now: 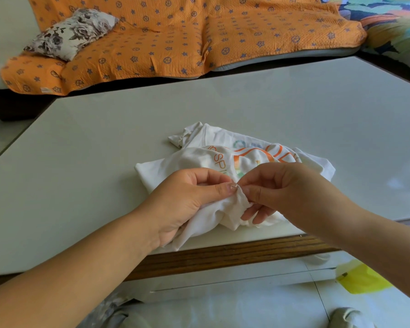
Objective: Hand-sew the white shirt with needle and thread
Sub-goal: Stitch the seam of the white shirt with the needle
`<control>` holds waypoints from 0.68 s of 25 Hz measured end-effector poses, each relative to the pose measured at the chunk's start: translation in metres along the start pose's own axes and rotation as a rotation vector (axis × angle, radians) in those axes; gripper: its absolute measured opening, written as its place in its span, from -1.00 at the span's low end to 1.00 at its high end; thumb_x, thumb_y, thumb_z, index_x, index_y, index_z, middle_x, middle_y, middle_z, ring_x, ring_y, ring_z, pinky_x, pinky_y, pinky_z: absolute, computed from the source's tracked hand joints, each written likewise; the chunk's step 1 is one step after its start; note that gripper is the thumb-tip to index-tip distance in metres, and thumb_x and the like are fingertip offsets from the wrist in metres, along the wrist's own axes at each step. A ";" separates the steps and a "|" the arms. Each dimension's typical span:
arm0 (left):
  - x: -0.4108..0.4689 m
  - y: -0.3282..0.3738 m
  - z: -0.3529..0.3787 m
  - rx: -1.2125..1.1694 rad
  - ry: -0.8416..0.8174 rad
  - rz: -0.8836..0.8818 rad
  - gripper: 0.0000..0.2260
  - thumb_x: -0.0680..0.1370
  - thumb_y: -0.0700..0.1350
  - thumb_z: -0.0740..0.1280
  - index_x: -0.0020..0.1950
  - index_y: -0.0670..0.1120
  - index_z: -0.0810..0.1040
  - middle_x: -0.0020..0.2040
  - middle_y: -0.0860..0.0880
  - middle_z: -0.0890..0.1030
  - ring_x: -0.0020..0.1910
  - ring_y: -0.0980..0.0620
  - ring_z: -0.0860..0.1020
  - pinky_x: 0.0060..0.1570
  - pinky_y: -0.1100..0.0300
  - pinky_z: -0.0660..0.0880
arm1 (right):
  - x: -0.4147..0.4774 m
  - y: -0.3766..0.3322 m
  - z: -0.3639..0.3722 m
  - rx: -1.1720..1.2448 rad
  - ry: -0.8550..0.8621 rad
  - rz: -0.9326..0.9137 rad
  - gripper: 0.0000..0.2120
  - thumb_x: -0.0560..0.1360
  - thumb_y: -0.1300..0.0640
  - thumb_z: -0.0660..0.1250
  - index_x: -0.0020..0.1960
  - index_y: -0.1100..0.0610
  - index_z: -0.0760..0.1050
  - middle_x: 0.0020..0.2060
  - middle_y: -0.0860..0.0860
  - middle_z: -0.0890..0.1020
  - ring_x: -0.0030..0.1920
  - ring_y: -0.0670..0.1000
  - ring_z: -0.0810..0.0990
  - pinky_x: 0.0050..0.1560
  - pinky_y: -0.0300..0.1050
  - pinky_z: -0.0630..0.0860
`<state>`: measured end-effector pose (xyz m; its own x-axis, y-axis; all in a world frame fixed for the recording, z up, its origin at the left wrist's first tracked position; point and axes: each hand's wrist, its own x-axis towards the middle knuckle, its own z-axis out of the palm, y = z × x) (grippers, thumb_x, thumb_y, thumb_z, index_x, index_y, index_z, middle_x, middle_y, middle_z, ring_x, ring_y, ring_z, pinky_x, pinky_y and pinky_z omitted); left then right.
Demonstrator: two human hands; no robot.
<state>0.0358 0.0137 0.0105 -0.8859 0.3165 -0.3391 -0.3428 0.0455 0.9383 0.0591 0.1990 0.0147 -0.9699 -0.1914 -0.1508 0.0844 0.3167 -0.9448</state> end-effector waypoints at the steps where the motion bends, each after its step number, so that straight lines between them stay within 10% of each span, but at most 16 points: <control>1: 0.001 0.000 0.000 0.004 0.006 0.002 -0.87 0.26 -0.10 0.50 -0.22 -0.05 0.70 -0.17 -0.09 0.70 -0.14 0.03 0.67 -0.10 0.22 0.57 | -0.001 0.000 0.002 0.000 0.012 -0.015 -0.92 0.55 0.23 0.33 -0.03 0.10 0.59 -0.30 0.10 0.70 -0.28 0.06 0.71 -0.14 -0.08 0.65; 17: 0.004 -0.004 0.001 0.036 0.013 -0.011 -0.74 0.33 -0.09 0.49 -0.02 -0.14 0.73 -0.02 -0.10 0.73 0.06 0.00 0.68 0.20 0.14 0.51 | 0.011 -0.001 -0.002 0.144 0.239 -0.085 -0.93 0.52 0.15 0.37 -0.12 0.13 0.60 -0.22 0.03 0.70 -0.43 -0.01 0.61 -0.50 -0.24 0.43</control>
<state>0.0341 0.0160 0.0056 -0.8860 0.3036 -0.3504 -0.3417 0.0831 0.9361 0.0478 0.1980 0.0148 -0.9997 0.0184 -0.0128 0.0157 0.1709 -0.9852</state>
